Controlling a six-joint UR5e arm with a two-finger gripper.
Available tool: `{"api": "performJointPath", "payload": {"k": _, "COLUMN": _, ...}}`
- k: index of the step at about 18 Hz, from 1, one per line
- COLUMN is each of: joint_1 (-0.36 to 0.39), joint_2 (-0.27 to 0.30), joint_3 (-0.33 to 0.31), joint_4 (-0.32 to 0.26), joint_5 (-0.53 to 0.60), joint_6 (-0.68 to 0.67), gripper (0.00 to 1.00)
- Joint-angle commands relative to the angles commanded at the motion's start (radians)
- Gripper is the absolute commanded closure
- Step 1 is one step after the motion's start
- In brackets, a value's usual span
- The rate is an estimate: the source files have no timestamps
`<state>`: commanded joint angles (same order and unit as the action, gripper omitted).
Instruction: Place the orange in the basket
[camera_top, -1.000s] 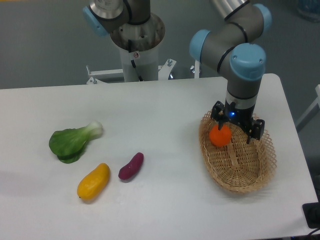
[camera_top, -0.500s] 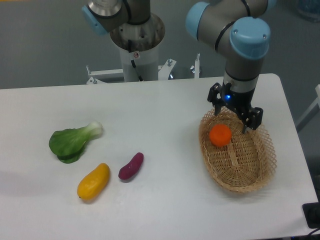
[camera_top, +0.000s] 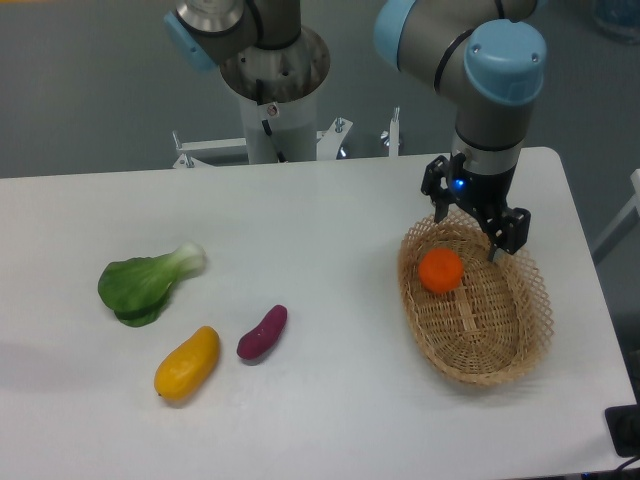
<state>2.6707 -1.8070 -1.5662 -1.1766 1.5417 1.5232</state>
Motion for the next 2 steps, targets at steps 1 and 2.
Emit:
{"api": "performJointPath", "payload": {"k": 1, "joint_1": 0.002, "joint_2": 0.002, "joint_3": -0.002, "joint_4": 0.000, "joint_5": -0.002, "joint_6": 0.000, "gripper": 0.00}}
{"api": "performJointPath", "payload": {"k": 2, "joint_1": 0.003, "joint_2": 0.002, "joint_3": -0.002, "joint_4": 0.000, "joint_5": -0.002, "joint_6": 0.000, "gripper": 0.00}}
